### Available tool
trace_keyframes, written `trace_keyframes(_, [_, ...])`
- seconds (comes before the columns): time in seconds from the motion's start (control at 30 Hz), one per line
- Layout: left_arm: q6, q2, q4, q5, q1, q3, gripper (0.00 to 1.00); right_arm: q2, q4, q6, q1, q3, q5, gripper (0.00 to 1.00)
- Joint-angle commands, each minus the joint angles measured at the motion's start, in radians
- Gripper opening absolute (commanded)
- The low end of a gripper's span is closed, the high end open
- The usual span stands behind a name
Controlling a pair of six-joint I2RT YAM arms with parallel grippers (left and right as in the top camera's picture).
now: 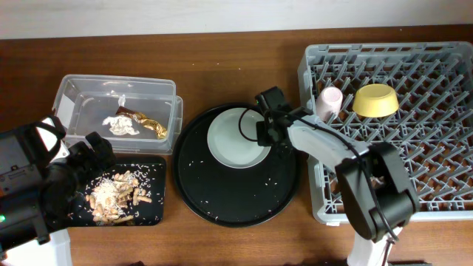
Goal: Sort waste into correct bins and load items into the dishwasher rack
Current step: 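Grasp the edge of the white plate with the right gripper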
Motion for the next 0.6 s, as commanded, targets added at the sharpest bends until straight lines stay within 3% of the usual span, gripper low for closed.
trace_keyframes(0.0, [0.004,-0.002,0.001,-0.008,0.007,0.008,0.99,0.018,0.005,0.009,0.002,-0.01,0.019,0.18])
trace_keyframes(0.17, [0.005,-0.002,0.001,-0.008,0.007,0.008,0.99,0.018,-0.003,0.009,0.002,-0.01,0.019,0.13])
trace_keyframes(0.23, [0.005,-0.002,0.001,-0.008,0.007,0.008,0.99,0.018,-0.011,0.009,0.002,-0.01,0.019,0.04])
trace_keyframes(0.37, [0.004,-0.002,0.001,-0.008,0.007,0.008,0.99,-0.005,-0.021,0.0,0.0,0.018,0.019,0.04])
trace_keyframes(0.57, [0.005,-0.002,0.0,-0.008,0.007,0.008,0.99,-0.193,-0.215,-0.128,0.0,0.208,0.076,0.04])
